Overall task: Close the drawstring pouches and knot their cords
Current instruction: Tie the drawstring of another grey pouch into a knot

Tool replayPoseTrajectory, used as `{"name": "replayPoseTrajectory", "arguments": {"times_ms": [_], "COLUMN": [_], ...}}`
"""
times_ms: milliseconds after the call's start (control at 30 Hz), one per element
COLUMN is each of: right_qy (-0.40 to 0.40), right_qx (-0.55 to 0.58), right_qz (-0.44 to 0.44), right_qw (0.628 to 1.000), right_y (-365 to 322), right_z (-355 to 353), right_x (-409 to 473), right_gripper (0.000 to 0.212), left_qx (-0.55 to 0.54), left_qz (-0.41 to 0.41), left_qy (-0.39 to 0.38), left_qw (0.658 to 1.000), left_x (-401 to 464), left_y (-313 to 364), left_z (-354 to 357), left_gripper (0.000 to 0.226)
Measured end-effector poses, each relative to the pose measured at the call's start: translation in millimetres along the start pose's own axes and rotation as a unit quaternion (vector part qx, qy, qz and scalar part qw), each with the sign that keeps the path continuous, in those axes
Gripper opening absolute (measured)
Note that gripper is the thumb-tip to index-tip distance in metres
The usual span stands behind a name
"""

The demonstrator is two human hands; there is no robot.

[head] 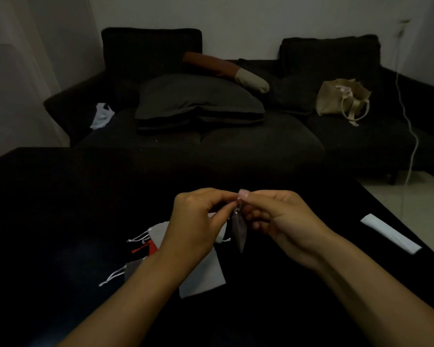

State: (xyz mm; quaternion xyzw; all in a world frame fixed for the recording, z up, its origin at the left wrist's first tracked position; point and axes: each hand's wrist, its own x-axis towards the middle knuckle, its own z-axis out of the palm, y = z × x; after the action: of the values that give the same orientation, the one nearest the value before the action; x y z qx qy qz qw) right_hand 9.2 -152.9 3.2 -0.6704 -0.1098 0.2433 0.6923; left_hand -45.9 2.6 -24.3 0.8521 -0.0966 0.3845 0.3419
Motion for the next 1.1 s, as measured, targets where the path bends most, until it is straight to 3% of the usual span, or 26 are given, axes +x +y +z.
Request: {"name": "replayPoseTrajectory", "arguments": {"times_ms": [67,400,467,567,700,833,1100], "right_qy": [0.016,0.023,0.024,0.031,0.078,0.078,0.107], "right_qx": [0.035,0.103,0.121,0.110,-0.023,-0.111,-0.143], "right_qz": [0.011,0.034,0.024,-0.026,-0.125,-0.206,-0.279], "right_qw": [0.999,0.994,0.992,0.993,0.989,0.969,0.943], "right_y": [-1,10,11,13,15,12,8], "right_z": [1,12,14,19,17,16,10], "right_x": [2,5,5,6,6,1,3], "right_gripper": [0.036,0.020,0.020,0.020,0.021,0.015,0.012], "left_qx": [0.016,0.040,-0.005,-0.136,-0.238,-0.252,-0.320], "left_qz": [0.015,0.032,-0.017,-0.155,-0.269,-0.310,-0.351], "left_qy": [0.003,0.032,0.056,0.070,0.070,0.082,0.118], "left_qw": [1.000,0.998,0.998,0.976,0.931,0.913,0.872], "left_x": [-1,-4,-5,-5,-3,-2,1], "left_y": [0,5,9,15,20,16,23], "left_z": [1,5,7,10,14,14,14], "left_gripper": [0.019,0.012,0.012,0.010,0.007,0.014,0.023]}}
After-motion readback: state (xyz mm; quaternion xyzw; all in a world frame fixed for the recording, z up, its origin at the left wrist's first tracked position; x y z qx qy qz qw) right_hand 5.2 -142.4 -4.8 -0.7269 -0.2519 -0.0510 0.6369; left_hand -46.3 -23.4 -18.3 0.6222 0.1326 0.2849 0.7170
